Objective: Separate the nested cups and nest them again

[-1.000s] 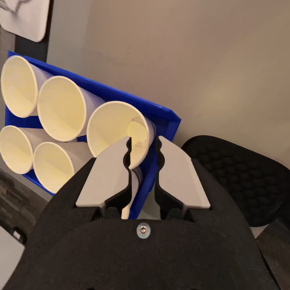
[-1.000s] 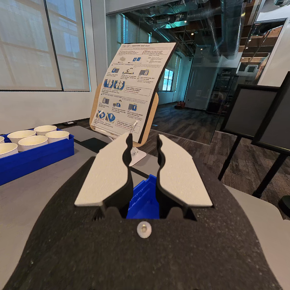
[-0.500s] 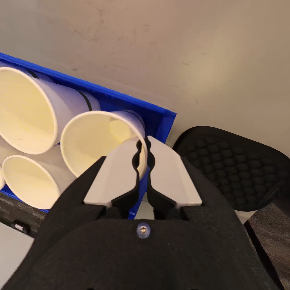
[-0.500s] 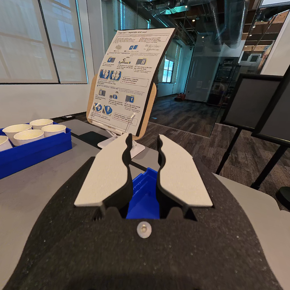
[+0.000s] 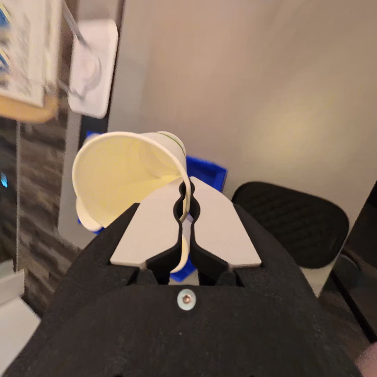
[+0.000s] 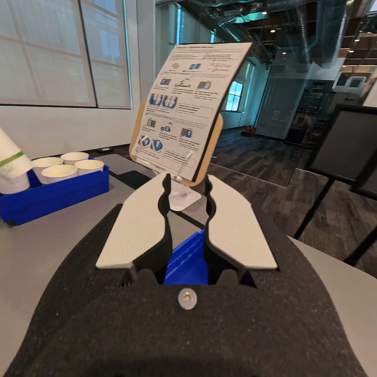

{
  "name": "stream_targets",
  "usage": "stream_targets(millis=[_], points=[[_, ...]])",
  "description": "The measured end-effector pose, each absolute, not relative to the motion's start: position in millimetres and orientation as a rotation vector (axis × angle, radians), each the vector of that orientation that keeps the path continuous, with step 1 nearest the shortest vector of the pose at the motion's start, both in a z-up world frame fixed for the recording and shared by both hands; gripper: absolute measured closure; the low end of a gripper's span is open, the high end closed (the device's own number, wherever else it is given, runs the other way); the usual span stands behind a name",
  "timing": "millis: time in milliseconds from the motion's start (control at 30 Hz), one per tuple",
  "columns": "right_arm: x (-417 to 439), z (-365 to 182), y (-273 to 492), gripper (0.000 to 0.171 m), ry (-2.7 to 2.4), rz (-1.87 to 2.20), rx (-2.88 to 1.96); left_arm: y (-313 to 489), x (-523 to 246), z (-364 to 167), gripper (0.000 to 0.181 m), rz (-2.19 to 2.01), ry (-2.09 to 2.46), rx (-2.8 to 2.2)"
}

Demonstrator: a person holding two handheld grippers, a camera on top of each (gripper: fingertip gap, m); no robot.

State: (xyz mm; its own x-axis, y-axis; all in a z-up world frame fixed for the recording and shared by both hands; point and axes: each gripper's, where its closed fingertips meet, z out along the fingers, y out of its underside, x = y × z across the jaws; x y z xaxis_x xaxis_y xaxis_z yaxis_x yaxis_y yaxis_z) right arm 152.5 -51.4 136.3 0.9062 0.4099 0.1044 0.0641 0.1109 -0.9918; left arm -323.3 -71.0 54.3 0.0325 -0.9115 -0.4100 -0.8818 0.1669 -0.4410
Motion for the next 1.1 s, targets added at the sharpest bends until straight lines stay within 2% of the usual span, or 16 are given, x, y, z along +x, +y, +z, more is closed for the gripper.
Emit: stream_targets(millis=[100, 167, 267, 367, 467, 767, 1100], points=[[104, 137, -56, 0.132, -0.560, 0.366, -1.438, -93, -284, 75, 0.181, -0.182, 1.874, -1.498], [54, 136, -66, 0.116, -0.701, 0.530, -1.417, -104, -261, 71, 0.181, -0.198, 1.952, -1.425], [-21, 128, -90, 0.109, -0.914, 0.777, -1.380, -115, -225, 58, 0.181, -0.177, 2.094, -1.321], [-75, 105, -110, 0.100, -1.111, 0.887, -1.378, -126, -192, 47, 0.181, -0.201, 2.226, -1.226], [-101, 72, -110, 0.085, -1.248, 0.832, -1.446, -134, -166, 42, 0.181, -0.233, 2.318, -1.127], [-120, 38, -121, 0.075, -1.407, 0.870, -1.485, -149, -130, 34, 0.181, -0.305, 2.461, -0.983], [-125, 26, -120, 0.081, -1.433, 0.907, -1.514, -149, -129, 29, 0.179, -0.304, 2.464, -1.016]])
